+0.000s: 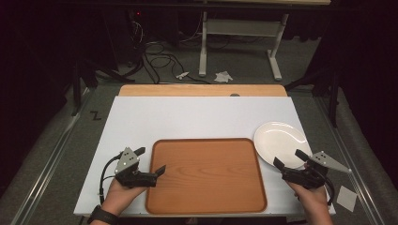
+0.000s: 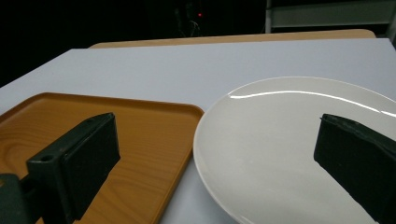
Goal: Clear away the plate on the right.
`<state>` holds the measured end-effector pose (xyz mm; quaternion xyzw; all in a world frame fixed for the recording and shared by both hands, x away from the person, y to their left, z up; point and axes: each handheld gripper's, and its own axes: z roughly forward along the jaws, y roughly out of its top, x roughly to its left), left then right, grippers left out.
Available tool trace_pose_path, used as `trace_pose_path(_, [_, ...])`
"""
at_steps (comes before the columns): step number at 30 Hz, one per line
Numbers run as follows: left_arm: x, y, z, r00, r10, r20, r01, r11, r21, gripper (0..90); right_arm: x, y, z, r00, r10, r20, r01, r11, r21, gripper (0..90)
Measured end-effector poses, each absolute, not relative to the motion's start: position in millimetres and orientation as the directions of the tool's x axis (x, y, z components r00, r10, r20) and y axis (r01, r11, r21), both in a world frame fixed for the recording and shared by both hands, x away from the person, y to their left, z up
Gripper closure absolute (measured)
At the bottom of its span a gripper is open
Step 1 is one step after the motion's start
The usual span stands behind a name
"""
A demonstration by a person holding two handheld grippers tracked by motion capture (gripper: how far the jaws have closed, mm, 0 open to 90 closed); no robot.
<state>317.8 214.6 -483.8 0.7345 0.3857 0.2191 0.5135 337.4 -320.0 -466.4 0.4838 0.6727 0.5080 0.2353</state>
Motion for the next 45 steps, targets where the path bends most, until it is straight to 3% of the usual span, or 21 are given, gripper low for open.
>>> trace_pose_path(17, [319, 215, -484, 0.601, 0.796, -0.072, 0.343, -0.176, 0.923, 1.1, 340, -330, -469, -0.381, 0.903, 0.2, 0.434, -0.017, 0.901, 2.6])
trace_pose_path(45, [318, 213, -482, 0.622, 0.781, -0.059, 0.341, -0.202, 0.918, 1.1, 346, -350, -479, -0.277, 0.894, 0.354, 0.533, -0.163, 0.83, 3.4])
